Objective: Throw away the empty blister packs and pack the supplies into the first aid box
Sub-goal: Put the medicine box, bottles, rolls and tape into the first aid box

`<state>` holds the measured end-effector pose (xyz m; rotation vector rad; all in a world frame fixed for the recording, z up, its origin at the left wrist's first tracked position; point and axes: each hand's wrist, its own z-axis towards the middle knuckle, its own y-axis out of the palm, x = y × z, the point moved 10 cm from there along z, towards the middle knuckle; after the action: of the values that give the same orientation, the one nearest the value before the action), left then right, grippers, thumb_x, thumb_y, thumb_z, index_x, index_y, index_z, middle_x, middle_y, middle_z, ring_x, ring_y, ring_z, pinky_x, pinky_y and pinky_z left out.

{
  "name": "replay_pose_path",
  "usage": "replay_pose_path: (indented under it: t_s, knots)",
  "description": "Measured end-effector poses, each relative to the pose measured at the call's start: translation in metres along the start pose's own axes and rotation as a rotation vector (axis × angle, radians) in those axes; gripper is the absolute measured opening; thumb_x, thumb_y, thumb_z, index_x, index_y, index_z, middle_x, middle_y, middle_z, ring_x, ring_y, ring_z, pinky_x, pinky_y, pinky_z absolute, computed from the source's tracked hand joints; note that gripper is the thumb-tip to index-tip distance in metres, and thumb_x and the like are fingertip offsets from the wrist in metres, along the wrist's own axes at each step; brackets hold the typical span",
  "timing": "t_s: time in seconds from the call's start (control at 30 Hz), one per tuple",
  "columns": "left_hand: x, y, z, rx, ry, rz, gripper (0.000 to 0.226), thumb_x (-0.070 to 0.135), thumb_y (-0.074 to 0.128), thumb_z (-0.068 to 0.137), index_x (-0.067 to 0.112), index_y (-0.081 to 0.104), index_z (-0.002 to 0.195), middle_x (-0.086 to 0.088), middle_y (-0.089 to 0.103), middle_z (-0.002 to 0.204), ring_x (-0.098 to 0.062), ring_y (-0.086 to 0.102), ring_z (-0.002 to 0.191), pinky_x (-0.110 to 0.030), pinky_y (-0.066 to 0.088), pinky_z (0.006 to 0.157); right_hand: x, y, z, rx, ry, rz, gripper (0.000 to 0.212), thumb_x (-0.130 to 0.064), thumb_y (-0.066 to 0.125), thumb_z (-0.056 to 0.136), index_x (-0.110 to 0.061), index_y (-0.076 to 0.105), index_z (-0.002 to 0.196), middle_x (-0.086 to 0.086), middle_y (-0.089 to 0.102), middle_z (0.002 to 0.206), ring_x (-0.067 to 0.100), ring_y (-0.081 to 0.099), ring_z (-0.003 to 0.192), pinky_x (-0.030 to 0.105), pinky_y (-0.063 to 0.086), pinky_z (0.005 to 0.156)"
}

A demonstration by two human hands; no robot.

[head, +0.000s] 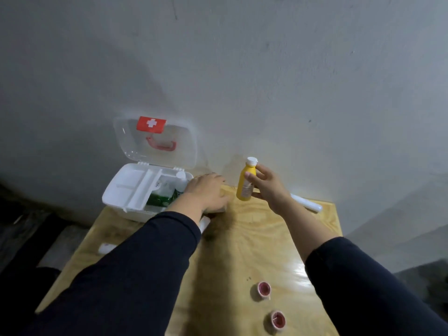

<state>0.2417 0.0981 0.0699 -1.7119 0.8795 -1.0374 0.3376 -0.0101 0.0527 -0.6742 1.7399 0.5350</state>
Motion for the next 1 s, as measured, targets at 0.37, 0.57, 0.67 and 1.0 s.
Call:
replay_pose_path:
  t_s: [0.37,0.57,0.67,1.0]
  knots:
    - [-0.122,-0.051,-0.052,0.139,-0.068,-0.017,0.105,0.058,0.073,0.07,0.017,0.021,0.151,-0.002,0.024,0.158,-0.023,0.024,0.145,-0.039,0.019,0.118,-0.054,0.133,-0.013,0.01,-0.142,-0.138,0.022,-0.011,0.063,0.091,-0.014,0.055,0.11,0.014,0.068,0.104,0.024,0.064,0.094,0.046,0.053,0.092]
    - [-0.179,-0.013,-0.067,-0.038,-0.119,0.023,0.121,0.071,0.066,0.068,0.013,0.003,0.154,-0.003,0.003,0.163,-0.021,0.005,0.15,-0.043,0.004,0.121,-0.029,0.184,-0.012,0.086,-0.087,-0.34,0.03,-0.018,0.063,0.091,-0.015,0.053,0.119,0.013,0.071,0.107,0.015,0.067,0.081,0.034,0.058,0.076]
    - [-0.187,0.0,-0.071,-0.078,-0.096,0.01,0.12,0.072,0.063,0.07,0.011,0.002,0.154,-0.002,0.001,0.164,-0.021,0.005,0.15,-0.043,0.007,0.121,-0.018,0.191,-0.014,0.18,-0.085,-0.544,0.025,-0.019,0.062,0.089,-0.018,0.055,0.113,0.008,0.07,0.091,0.003,0.064,0.057,0.016,0.047,0.046]
    - [-0.199,0.021,-0.074,-0.088,-0.042,-0.014,0.112,0.073,0.049,0.079,0.013,-0.008,0.154,0.002,-0.015,0.163,-0.017,-0.007,0.15,-0.044,0.003,0.122,-0.001,0.193,-0.006,0.371,0.026,-0.842,0.027,-0.001,0.055,0.086,-0.012,0.063,0.11,0.014,0.068,0.101,0.03,0.065,0.084,0.033,0.05,0.065]
